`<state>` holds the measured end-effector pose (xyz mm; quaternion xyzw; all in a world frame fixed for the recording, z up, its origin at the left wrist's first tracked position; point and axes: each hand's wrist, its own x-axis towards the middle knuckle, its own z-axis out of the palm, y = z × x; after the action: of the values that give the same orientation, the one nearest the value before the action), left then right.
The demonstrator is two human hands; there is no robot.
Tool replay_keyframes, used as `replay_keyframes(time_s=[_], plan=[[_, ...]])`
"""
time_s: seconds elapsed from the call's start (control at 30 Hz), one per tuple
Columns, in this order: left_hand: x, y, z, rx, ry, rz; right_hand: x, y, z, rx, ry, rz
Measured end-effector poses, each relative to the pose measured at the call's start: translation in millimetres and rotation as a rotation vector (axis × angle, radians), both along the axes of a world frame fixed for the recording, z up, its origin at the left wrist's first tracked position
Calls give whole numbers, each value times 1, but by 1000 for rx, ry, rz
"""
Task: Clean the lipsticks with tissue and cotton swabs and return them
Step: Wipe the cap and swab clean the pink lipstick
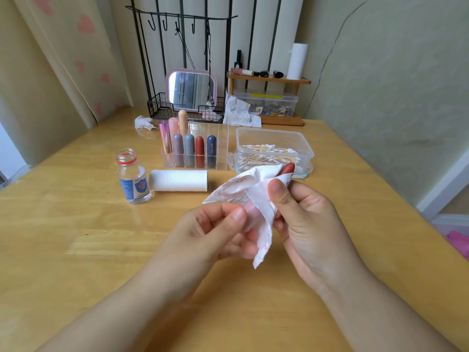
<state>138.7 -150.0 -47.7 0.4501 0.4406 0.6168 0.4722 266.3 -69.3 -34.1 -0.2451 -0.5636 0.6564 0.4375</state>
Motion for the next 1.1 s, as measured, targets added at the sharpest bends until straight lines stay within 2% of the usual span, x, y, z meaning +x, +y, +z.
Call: replay_keyframes(time_s=[0.17, 0.37, 0.53, 0.6, 0.67, 0.73, 0.8, 1.0, 1.1], plan=[[-1, 1, -1, -4, -75, 39, -1, 2, -3, 76, -58, -66], [-7, 3, -1, 19, -276, 40, 3, 6, 2, 47, -114, -167], [-8, 2, 1, 31, -352, -8, 18, 21, 7, 295, -359, -477], [-8, 2, 1, 66, -337, -68, 21, 21, 11, 394, -459, -549], [-7, 1, -1, 67, -317, -96, 19, 17, 13, 435, -481, -572], [-5, 0, -2, 63, -300, -112, 15, 10, 14, 412, -439, -511], [-4, -1, -2, 66, -273, -107, 11, 4, 16, 338, -364, -362], [-4, 3, -4, 63, -215, 88, 10, -2, 16, 202, -257, 34], [-6, 3, -3, 96, -94, 149, 10, -1, 17, 83, -184, 146]])
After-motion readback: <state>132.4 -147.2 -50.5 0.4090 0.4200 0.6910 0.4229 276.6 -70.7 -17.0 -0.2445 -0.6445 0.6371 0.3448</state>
